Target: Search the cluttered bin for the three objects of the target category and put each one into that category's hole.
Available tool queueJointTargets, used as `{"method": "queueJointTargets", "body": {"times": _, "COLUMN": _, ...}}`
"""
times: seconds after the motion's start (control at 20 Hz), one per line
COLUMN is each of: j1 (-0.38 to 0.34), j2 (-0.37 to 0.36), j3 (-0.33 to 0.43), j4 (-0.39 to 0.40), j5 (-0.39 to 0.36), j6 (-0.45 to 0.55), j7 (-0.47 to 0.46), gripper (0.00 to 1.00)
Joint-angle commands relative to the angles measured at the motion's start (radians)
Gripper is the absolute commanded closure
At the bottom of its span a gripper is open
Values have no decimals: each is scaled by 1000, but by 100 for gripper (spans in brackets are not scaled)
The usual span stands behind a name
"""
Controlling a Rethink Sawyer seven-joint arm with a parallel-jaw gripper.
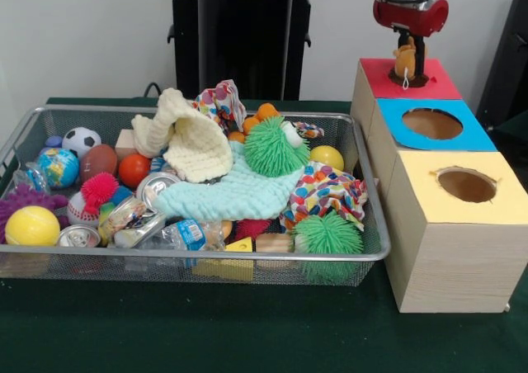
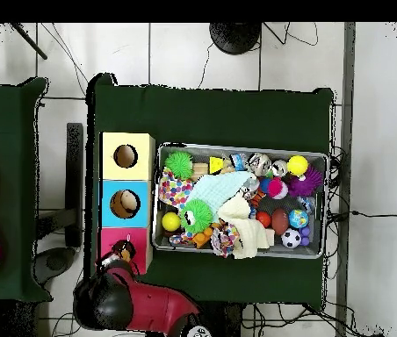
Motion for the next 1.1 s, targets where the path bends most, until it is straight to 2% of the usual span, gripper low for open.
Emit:
{"method": "queueJointTargets", "body": {"times": 0.05, "j1": 40, "j2": 235, "j3": -25, "j4": -116, "j5": -18, "j6": -159, "j7": 130, "gripper": 100}}
{"method": "queueJointTargets", "body": {"times": 0.2, "j1": 20, "j2": 293, "j3": -54, "j4": -142, "j5": -72, "j6": -208, "j7": 90, "gripper": 100}}
{"method": "queueJointTargets", "body": {"times": 0.35, "j1": 38, "j2": 316, "j3": -99, "j4": -166, "j5": -95, "j6": -221, "j7": 75, "gripper": 100}}
{"method": "queueJointTargets", "body": {"times": 0.65, "j1": 142, "j2": 313, "j3": -208, "j4": -201, "j5": -63, "j6": -190, "j7": 99, "gripper": 100}}
{"method": "queueJointTargets", "body": {"times": 0.95, "j1": 177, "j2": 362, "j3": -229, "j4": -236, "j5": -58, "j6": -232, "j7": 134, "gripper": 100}}
{"method": "queueJointTargets", "body": {"times": 1.1, "j1": 180, "j2": 363, "j3": -244, "j4": -256, "j5": -65, "j6": -201, "j7": 114, "gripper": 100}}
